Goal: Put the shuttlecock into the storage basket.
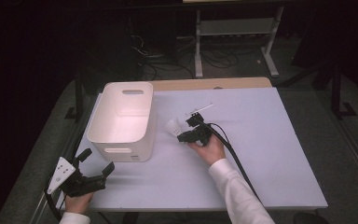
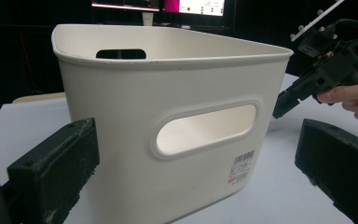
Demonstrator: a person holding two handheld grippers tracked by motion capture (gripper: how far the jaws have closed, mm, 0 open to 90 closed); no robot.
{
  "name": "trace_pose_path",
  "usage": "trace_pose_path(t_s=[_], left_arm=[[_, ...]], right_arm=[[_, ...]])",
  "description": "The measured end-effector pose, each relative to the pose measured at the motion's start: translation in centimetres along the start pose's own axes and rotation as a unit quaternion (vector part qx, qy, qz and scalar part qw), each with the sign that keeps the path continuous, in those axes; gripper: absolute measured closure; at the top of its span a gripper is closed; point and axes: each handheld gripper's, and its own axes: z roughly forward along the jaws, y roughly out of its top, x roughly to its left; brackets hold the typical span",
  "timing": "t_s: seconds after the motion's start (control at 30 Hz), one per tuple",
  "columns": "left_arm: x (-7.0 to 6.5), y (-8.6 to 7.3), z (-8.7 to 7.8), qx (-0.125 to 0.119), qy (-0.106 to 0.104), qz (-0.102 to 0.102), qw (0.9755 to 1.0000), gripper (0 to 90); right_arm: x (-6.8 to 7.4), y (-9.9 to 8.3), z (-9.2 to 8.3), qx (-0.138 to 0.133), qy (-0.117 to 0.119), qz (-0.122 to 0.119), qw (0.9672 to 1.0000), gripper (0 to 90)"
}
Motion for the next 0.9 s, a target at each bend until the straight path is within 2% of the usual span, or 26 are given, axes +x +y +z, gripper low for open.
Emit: trace_pose_path(t_s=[0.2,0.43,0.47,0.53,0.67,0.9], left_arm=[[0.0,0.0,0.0,0.000,0.000,0.001,1.0000,0.0],[0.0,0.0,0.0,0.002,0.001,-0.001,1.0000,0.0],[0.0,0.0,0.0,0.002,0.000,-0.001,1.0000,0.0],[0.1,0.0,0.0,0.003,0.000,-0.001,1.0000,0.0],[0.1,0.0,0.0,0.002,0.000,-0.003,1.0000,0.0],[0.1,0.0,0.0,0.003,0.000,-0.003,1.0000,0.0]], right_arm=[[0.1,0.6,-0.8,-0.004,-0.002,0.001,1.0000,64.3],[0.6,1.4,-2.0,-0.017,-0.002,-0.011,0.9998,64.3],[0.5,1.4,-2.1,-0.019,-0.002,-0.019,0.9996,64.3],[0.7,1.7,-2.5,-0.019,-0.005,-0.016,0.9997,64.3],[0.9,2.1,-3.1,-0.025,-0.012,-0.027,0.9993,64.3],[1.4,2.5,-3.8,-0.033,-0.008,-0.031,0.9989,64.3]])
